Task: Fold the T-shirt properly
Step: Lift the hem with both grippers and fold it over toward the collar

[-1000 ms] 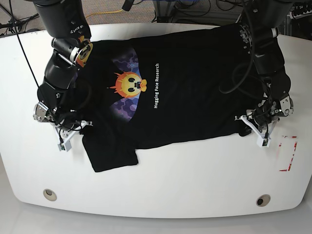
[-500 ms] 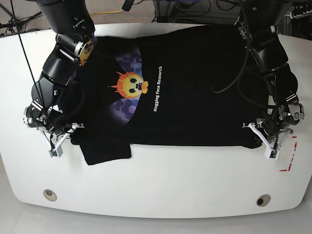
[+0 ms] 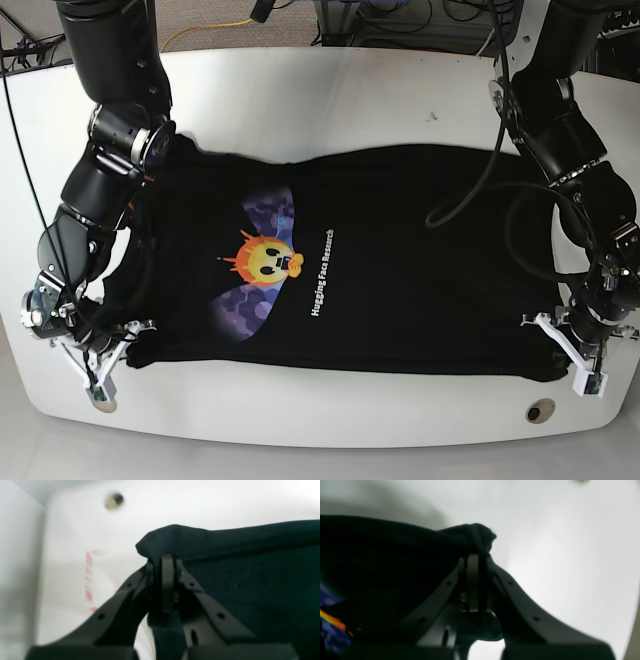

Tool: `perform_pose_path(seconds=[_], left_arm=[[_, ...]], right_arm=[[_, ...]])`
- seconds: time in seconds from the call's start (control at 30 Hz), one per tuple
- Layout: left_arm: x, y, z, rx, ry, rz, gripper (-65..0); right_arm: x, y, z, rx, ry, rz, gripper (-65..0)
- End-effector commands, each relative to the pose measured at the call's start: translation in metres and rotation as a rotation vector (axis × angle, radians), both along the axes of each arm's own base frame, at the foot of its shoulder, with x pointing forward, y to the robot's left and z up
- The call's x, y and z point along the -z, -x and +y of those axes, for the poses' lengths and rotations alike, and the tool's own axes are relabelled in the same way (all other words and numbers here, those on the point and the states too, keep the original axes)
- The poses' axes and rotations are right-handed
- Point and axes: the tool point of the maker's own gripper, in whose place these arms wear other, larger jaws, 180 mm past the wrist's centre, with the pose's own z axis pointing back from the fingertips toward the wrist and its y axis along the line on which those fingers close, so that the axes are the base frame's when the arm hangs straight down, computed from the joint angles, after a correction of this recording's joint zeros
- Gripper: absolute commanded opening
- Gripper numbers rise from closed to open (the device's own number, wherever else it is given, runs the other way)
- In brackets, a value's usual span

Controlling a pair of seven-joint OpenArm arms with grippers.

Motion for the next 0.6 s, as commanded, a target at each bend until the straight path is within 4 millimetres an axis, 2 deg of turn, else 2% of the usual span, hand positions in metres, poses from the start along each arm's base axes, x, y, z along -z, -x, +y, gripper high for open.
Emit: perform_pose_path(seconds=[0.0, 0.07, 0.17, 0.3, 0.37, 0.43, 0.57], left_arm=[[-0.061, -0.007, 0.010, -0.029, -0.040, -0.142, -65.0], [-0.081, -0.007, 0.016, -0.041, -0.061, -0.177, -65.0], [-0.115, -0.011, 0.018, -0.048, -0.072, -0.245, -65.0], [-0.154, -0.007, 0.022, -0.065, -0.100, -0.335, -65.0], [-0.178, 0.001, 0.026, -0.078, -0.133, -0.392, -65.0], [-0.214, 0.007, 0.032, -0.095, -0.161, -0.468, -65.0], [-0.256, 0.015, 0.038, -0.112, -0.177, -0.557, -65.0]], right_arm=[[-0.060, -0.021, -0.008, 0.005, 0.052, -0.113, -65.0], [-0.083, -0.028, -0.012, 0.001, 0.085, -0.142, -65.0], [-0.121, -0.040, -0.007, -0.021, 0.130, -0.197, -65.0], [-0.185, -0.054, 0.003, -0.047, 0.198, -0.283, -65.0], [-0.210, -0.056, 0.006, -0.052, 0.226, -0.312, -65.0], [-0.241, -0.058, 0.011, -0.057, 0.259, -0.347, -65.0], [-0.281, -0.053, 0.008, -0.032, 0.300, -0.365, -65.0]])
